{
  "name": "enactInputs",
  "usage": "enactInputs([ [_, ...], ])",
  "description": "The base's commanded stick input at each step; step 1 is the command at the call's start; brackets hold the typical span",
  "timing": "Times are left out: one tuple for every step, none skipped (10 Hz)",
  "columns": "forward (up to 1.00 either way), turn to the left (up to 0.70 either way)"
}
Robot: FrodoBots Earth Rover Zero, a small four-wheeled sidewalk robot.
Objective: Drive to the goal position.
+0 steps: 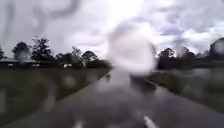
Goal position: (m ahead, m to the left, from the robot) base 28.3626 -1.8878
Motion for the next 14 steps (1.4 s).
enactInputs([
  [0.85, 0.00],
  [0.85, 0.00],
  [0.85, 0.00],
  [0.85, 0.00],
  [0.85, 0.00],
  [0.85, 0.00],
  [0.85, 0.00],
  [0.85, 0.00],
  [0.85, 0.00],
  [0.85, -0.29],
  [0.85, -0.21],
  [0.85, -0.08],
  [0.85, 0.00],
  [0.85, 0.00],
])
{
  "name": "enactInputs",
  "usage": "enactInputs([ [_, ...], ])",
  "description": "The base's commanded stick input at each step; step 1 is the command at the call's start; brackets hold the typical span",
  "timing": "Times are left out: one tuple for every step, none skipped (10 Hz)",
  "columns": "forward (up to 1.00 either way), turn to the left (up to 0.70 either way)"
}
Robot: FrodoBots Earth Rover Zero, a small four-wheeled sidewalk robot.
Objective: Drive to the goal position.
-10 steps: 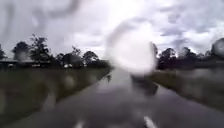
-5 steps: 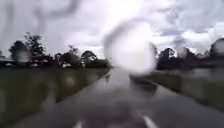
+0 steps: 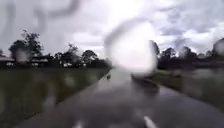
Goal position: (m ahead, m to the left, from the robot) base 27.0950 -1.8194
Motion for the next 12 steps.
enactInputs([
  [0.85, 0.00],
  [0.85, 0.00],
  [0.85, 0.00],
  [0.85, -0.06],
  [0.85, -0.17],
  [0.85, -0.30],
  [0.85, -0.17],
  [0.85, 0.00],
  [0.85, 0.00],
  [0.85, 0.00],
  [0.85, 0.00],
  [0.85, 0.00],
])
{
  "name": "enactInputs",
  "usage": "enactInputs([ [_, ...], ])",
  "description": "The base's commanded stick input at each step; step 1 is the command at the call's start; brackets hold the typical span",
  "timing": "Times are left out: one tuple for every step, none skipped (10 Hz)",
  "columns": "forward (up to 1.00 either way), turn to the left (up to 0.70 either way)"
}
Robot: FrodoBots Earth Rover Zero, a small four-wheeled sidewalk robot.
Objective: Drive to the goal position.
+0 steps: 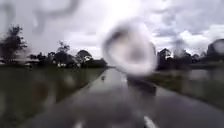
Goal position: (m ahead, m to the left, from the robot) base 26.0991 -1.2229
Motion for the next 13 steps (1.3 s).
enactInputs([
  [0.85, 0.00],
  [0.85, 0.00],
  [0.85, 0.00],
  [0.85, 0.00],
  [0.85, 0.00],
  [0.85, 0.00],
  [0.85, 0.00],
  [0.85, 0.00],
  [0.85, 0.00],
  [0.85, 0.00],
  [0.85, 0.00],
  [0.85, 0.00],
  [0.85, 0.00],
])
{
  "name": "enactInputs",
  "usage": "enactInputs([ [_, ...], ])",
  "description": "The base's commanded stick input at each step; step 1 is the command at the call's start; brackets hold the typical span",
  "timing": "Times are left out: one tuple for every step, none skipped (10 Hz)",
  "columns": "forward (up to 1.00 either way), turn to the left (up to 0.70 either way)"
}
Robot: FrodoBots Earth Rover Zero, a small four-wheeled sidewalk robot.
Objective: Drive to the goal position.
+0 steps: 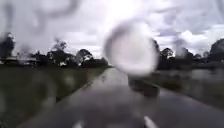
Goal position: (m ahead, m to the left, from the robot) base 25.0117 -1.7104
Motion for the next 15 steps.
enactInputs([
  [0.85, 0.00],
  [0.85, 0.00],
  [0.85, -0.02],
  [0.85, -0.10],
  [0.85, -0.19],
  [0.85, -0.08],
  [0.85, 0.00],
  [0.85, 0.00],
  [0.85, 0.00],
  [0.85, 0.00],
  [0.85, 0.00],
  [0.85, 0.00],
  [0.85, 0.00],
  [0.85, 0.00],
  [0.85, 0.00],
])
